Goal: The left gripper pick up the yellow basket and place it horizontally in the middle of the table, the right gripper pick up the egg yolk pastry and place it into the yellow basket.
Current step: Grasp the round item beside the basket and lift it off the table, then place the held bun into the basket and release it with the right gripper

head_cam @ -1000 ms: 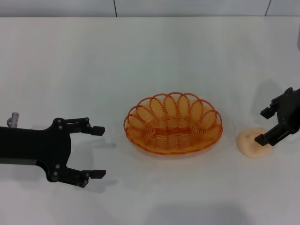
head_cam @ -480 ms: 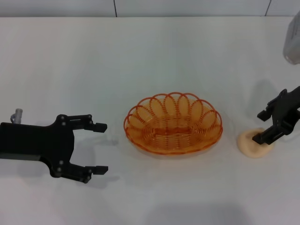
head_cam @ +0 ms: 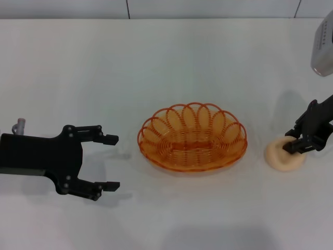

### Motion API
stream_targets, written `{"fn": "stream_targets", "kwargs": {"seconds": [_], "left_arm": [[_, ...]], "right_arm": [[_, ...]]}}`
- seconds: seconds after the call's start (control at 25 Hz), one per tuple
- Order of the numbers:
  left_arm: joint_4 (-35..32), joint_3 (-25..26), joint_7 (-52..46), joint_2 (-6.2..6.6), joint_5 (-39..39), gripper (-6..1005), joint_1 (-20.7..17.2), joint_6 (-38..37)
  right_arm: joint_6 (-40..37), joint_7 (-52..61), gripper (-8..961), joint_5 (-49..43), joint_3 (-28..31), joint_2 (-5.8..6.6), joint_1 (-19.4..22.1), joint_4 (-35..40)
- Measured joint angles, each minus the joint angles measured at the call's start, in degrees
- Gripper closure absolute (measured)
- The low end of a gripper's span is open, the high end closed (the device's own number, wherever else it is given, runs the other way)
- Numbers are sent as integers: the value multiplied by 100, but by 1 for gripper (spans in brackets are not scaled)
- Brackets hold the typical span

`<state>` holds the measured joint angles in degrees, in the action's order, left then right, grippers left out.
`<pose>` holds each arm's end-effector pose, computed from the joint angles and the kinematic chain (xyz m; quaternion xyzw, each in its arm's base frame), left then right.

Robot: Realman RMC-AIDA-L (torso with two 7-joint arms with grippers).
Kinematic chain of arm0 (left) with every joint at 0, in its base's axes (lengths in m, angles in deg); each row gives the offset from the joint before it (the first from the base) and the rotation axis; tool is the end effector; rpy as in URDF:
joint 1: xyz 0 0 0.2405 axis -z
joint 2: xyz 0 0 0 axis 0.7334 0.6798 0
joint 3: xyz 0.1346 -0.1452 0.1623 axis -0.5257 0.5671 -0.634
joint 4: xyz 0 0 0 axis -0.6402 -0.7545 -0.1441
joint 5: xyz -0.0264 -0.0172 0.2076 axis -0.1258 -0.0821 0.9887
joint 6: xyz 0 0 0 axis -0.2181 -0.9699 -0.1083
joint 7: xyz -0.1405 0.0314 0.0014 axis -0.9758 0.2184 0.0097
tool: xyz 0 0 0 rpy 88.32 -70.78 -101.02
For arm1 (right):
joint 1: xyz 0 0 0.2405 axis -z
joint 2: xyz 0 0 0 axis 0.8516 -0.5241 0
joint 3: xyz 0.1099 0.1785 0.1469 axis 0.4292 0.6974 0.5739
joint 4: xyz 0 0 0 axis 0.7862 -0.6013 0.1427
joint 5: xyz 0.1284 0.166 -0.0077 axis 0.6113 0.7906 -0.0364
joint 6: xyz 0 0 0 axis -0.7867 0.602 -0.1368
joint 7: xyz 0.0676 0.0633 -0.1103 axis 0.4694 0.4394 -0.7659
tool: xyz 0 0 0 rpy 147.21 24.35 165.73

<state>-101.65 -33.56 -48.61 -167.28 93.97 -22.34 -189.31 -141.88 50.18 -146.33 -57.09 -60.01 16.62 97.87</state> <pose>-0.2734 0.2824 0.0295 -0.9860 0.0015 -0.1604 0.0451 0.2094 0.3723 0.0202 -0.9663 0.1624 -0.1886 0.0664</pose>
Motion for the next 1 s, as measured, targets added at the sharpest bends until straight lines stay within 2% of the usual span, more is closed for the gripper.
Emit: {"fn": "stream_targets", "kwargs": {"seconds": [0.36, 0.52, 0.76, 1.0], "left_arm": [[0, 0, 0, 9, 21, 112, 24, -1], [0, 0, -2, 1, 48, 112, 31, -34], [-20, 0, -68, -8, 107, 112, 13, -49], [-83, -29, -208, -8, 166, 112, -47, -109]], "right_arm": [[-26, -7, 730, 1, -18, 3, -8, -19], [-361, -7, 836, 47, 129, 22, -20, 181], [-1012, -1, 890, 82, 650, 80, -212, 570], [-1327, 23, 908, 469, 964, 56, -428, 854]]}}
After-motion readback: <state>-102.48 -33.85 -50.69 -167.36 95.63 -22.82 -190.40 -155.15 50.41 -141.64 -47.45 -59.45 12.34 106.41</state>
